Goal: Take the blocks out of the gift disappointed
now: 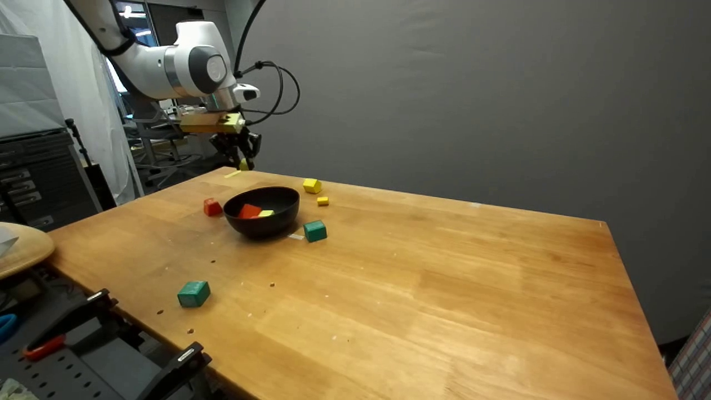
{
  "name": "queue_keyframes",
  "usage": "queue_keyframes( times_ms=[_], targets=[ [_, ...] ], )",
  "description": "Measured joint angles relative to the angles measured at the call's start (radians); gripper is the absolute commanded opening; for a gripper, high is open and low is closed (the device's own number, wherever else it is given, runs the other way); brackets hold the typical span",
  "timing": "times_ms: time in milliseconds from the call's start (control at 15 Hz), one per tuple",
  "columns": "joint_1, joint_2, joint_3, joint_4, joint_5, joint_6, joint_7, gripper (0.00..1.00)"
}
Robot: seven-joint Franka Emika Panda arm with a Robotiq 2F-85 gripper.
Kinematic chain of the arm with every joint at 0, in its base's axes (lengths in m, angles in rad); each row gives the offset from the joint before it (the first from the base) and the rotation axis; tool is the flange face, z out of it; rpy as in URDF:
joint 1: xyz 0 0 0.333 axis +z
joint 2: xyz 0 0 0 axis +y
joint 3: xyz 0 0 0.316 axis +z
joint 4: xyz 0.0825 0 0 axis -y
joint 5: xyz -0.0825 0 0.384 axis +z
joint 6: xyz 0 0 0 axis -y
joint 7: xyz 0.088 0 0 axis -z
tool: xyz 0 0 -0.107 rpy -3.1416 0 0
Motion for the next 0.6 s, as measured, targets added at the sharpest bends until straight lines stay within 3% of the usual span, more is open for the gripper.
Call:
queue_keyframes(
  times_ms=[267,600],
  targets=[
    [0.001,0.045,-0.035,0.08,0.008,-0.048,0.056,0.97],
    [0.053,0.022,-0.117,0.111,-0.019,-0.188,0.2,1.0]
  ],
)
